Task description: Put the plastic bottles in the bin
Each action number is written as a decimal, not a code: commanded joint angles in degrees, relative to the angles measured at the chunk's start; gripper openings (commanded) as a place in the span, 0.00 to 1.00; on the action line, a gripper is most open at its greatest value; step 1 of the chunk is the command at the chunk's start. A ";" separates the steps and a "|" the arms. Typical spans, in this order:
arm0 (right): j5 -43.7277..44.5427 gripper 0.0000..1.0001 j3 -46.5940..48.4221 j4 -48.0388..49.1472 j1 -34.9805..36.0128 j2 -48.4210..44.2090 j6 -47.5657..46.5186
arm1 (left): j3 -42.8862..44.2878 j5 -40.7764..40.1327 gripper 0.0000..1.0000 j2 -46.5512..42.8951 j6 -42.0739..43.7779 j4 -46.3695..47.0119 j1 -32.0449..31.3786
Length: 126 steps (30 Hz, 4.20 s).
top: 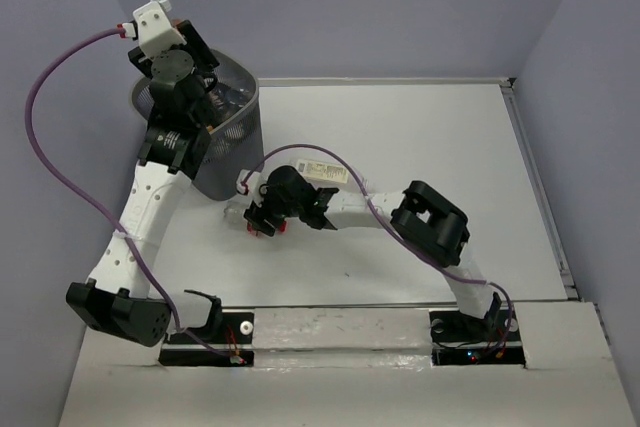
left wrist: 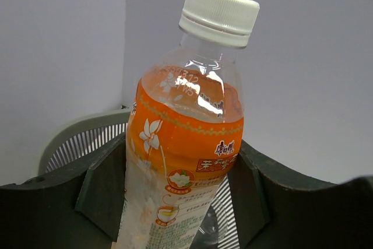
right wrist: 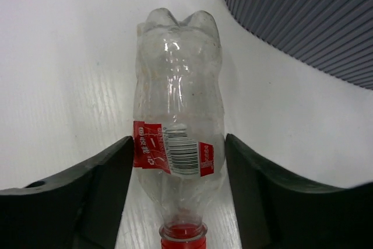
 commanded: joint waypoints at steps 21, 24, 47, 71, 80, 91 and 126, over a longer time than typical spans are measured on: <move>5.56 0.19 -11.84 10.61 0.94 -36.03 9.97 | -3.04 24.80 0.99 -15.02 -11.12 -7.70 8.04; 6.35 0.22 -5.43 6.58 0.94 -33.23 9.62 | -6.99 23.76 0.99 -20.73 -9.63 -9.73 8.04; 2.87 0.93 6.19 18.85 4.98 0.79 22.27 | -22.38 34.82 0.99 -40.16 -11.12 -23.79 8.13; -1.74 0.79 40.91 -6.89 6.65 25.93 -7.25 | -25.11 36.06 0.99 -44.12 -9.36 -27.57 8.04; 3.36 0.50 6.13 22.10 8.06 1.17 3.11 | -23.80 36.93 0.99 -44.91 -10.59 -27.31 8.04; 16.01 0.48 -0.85 20.73 8.06 -18.72 -0.21 | -16.58 37.82 0.99 -49.38 -14.64 -22.21 8.04; 3.47 0.97 6.07 18.60 -10.30 -26.15 6.37 | -34.06 57.93 0.99 -42.28 -29.04 -15.03 6.02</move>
